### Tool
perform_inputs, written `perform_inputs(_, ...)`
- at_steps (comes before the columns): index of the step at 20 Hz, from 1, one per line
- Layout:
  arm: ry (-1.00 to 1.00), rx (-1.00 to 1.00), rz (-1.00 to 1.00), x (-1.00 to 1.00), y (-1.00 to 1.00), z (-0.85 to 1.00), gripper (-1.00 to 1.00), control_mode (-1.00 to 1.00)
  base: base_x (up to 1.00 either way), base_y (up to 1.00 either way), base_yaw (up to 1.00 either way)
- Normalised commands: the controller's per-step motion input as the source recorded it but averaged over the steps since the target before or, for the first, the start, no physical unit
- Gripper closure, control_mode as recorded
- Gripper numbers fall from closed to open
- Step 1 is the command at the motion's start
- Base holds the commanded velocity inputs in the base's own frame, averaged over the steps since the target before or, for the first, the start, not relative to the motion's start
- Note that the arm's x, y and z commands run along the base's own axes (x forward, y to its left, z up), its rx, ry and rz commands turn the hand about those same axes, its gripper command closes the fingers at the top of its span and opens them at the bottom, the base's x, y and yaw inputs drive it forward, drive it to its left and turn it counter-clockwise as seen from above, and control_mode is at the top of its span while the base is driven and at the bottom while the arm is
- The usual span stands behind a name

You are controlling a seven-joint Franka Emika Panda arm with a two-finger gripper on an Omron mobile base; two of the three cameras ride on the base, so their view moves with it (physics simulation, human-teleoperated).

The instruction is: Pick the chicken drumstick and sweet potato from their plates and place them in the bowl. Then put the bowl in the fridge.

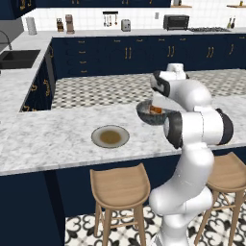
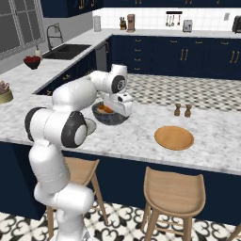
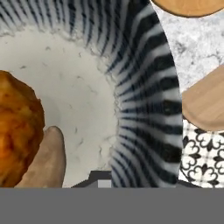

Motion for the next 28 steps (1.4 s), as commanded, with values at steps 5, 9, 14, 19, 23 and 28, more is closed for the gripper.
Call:
perform_inputs(5,0.00,0.00,0.00,-1.00,0.29,0.60,1.00,-1.00,0.00,0.00,0.00)
perform_inputs(9,-0.01,0.00,0.00,-0.88,0.30,0.25,1.00,-1.00,0.00,0.00,0.00)
perform_inputs(14,-0.26,0.00,-0.05,-0.44,0.02,0.12,1.00,-1.00,0.00,0.00,0.00)
perform_inputs(19,-0.49,0.02,-0.09,-0.54,0.00,0.28,1.00,-1.00,0.00,0.00,0.00)
perform_inputs(23,-0.04,0.17,-0.08,-0.69,0.00,0.24,1.00,-1.00,0.00,0.00,0.00)
perform_inputs(28,-0.34,0.04,-0.05,-0.87,0.00,0.16,1.00,-1.00,0.00,0.00,0.00)
